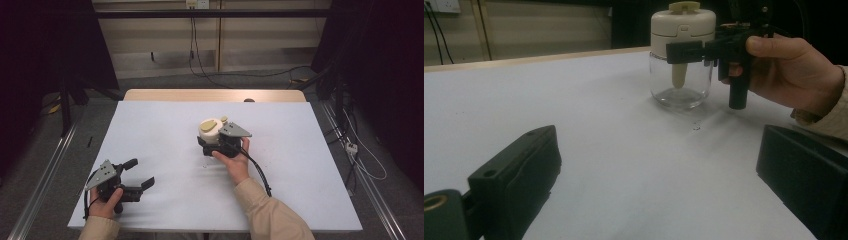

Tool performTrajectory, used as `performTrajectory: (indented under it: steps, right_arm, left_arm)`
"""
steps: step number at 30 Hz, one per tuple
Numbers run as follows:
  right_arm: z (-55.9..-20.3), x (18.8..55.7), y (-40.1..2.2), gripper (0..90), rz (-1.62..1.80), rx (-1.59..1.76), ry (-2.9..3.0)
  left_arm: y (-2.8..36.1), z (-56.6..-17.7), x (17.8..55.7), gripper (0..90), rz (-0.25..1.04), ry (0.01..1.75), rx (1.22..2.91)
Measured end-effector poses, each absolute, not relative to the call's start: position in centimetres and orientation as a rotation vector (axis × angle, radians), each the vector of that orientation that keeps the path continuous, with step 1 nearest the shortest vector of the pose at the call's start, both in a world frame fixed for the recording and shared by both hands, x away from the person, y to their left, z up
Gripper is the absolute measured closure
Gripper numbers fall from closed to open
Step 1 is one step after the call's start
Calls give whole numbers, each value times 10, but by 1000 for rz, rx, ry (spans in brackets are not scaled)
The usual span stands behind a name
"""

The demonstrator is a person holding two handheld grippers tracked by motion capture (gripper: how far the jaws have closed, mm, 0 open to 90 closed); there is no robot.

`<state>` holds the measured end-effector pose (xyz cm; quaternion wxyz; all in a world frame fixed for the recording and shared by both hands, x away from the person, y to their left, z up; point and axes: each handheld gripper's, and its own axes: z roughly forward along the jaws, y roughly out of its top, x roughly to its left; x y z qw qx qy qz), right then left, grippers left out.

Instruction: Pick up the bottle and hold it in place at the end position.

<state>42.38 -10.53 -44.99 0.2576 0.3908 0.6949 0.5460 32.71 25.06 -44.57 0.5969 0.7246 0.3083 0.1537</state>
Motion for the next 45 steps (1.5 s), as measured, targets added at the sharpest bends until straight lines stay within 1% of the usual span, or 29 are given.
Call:
performTrajectory:
  steps: [8,45]
  right_arm:
    - [-453,425,-100,67,1474,1045,1910]
    - [-454,415,-113,58,1461,1119,1961]
  left_arm:
    - [251,-446,327,36,357,713,1684]
    - [246,-445,327,36,350,696,1696]
